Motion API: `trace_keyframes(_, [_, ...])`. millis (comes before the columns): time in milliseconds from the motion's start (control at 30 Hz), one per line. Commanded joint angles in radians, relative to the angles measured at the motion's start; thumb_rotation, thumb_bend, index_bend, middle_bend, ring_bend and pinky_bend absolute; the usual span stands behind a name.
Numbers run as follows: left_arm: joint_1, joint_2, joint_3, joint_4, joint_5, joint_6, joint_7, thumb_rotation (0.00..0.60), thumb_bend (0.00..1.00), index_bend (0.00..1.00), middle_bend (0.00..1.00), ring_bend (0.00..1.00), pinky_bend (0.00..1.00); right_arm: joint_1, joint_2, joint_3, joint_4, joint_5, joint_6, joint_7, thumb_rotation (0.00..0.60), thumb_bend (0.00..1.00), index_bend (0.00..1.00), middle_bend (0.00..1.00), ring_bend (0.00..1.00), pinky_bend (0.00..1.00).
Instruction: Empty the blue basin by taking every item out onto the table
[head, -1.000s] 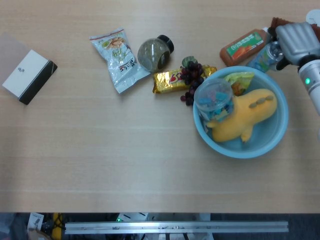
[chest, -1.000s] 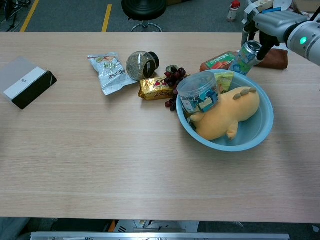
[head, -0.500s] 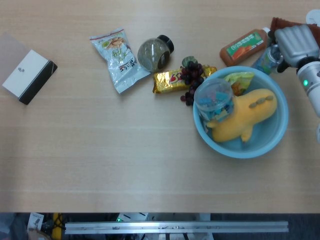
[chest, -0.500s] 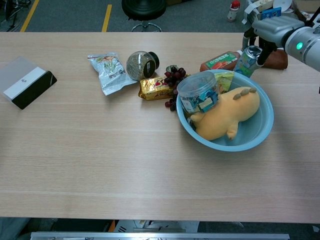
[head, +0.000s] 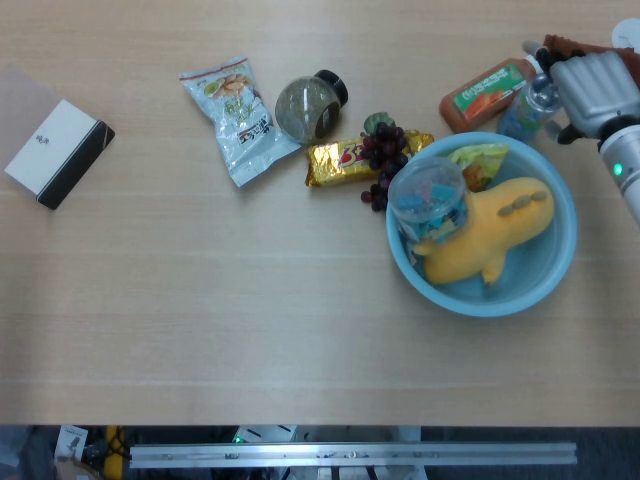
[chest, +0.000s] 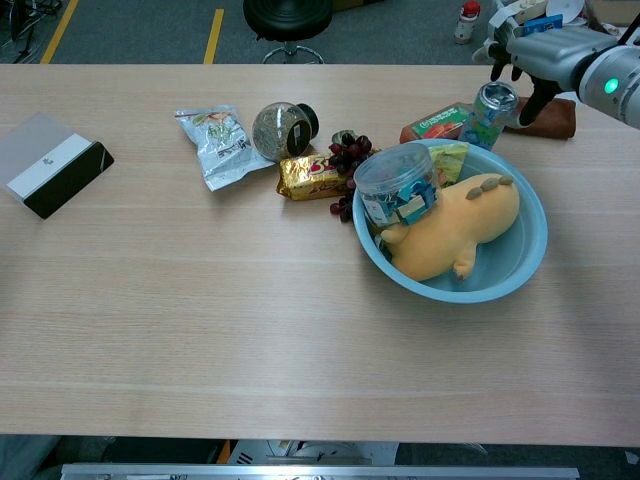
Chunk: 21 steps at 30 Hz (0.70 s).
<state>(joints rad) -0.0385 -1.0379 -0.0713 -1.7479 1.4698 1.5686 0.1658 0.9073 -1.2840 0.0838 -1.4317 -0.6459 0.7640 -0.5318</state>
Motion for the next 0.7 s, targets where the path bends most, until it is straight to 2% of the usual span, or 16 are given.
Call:
trace_keyframes(33, [0.001, 0.0, -0.001, 0.002, 0.0, 0.002, -0.004, 0.6, 0.34, 0.34, 0.38, 0.3, 0.26, -0.011, 0.058, 0.008, -0.076, -0.04, 0.024, 0.023, 0.6, 0.26, 0.09, 0.23, 0.25, 0.44])
trace_keyframes(233, [0.002, 0.011, -0.003, -0.002, 0.002, 0.007, -0.005, 0.6, 0.34, 0.34, 0.38, 0.3, 0.26, -0.027, 0.186, 0.032, -0.276, -0.161, 0.043, 0.074, 0.6, 0.25, 0.09, 0.23, 0.25, 0.44])
trace_keyframes(367, [0.004, 0.014, -0.003, -0.007, 0.006, 0.012, -0.005, 0.6, 0.34, 0.34, 0.38, 0.3, 0.26, -0.022, 0.247, 0.035, -0.381, -0.221, 0.023, 0.083, 0.6, 0.16, 0.09, 0.23, 0.25, 0.44])
trace_keyframes(533, [0.013, 0.016, 0.0, -0.01, 0.007, 0.023, -0.006, 0.6, 0.34, 0.34, 0.38, 0.3, 0.26, -0.025, 0.278, 0.007, -0.475, -0.307, 0.014, 0.069, 0.6, 0.02, 0.09, 0.23, 0.25, 0.44])
trace_keyframes(700, [0.023, 0.019, 0.003, -0.01, 0.008, 0.036, -0.011, 0.6, 0.34, 0.34, 0.38, 0.3, 0.26, -0.038, 0.264, -0.041, -0.51, -0.373, 0.038, 0.01, 0.6, 0.0, 0.09, 0.23, 0.23, 0.43])
